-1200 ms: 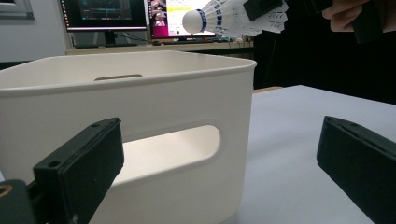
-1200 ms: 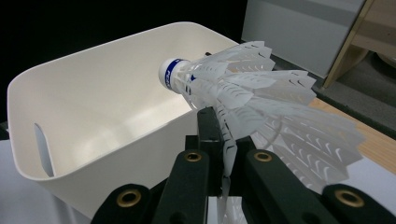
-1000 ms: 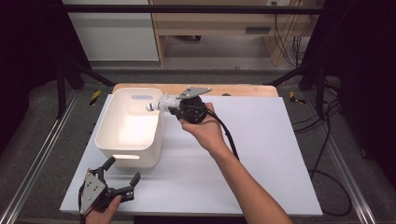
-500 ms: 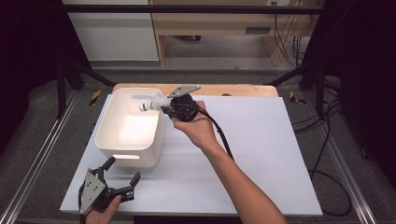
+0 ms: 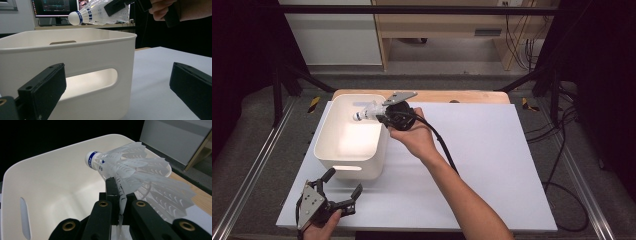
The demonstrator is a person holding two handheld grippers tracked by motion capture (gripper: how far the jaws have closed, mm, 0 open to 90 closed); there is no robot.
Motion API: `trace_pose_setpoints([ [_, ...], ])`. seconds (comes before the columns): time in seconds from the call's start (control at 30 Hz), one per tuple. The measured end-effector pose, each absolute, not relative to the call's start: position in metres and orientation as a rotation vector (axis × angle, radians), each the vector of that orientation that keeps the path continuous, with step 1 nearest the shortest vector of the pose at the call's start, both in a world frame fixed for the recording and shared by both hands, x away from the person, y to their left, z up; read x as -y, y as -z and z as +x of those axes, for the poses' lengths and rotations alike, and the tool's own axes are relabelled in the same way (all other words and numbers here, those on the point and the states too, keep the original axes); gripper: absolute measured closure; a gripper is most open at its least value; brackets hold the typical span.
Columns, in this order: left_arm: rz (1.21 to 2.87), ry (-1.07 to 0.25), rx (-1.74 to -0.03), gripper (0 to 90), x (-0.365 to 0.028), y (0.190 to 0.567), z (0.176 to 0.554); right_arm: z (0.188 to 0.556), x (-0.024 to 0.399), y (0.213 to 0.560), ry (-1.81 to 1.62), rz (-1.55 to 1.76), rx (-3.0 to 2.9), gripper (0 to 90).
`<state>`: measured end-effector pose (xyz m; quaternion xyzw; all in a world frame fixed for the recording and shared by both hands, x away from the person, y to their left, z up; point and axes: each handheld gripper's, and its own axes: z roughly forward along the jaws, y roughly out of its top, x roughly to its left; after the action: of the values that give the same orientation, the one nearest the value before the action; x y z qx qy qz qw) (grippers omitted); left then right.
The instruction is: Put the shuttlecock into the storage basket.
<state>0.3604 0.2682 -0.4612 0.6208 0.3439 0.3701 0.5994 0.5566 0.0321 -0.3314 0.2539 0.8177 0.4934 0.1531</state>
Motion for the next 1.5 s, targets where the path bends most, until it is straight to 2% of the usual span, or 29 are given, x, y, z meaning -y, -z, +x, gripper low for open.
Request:
trace_pose_setpoints([
  [1.5, 1.42, -0.864, -0.825, 0.8, -0.273, 0.462, 0.367, 0.565, -0.076, 0.343, -1.414, 0.664, -2.43, 89.3],
])
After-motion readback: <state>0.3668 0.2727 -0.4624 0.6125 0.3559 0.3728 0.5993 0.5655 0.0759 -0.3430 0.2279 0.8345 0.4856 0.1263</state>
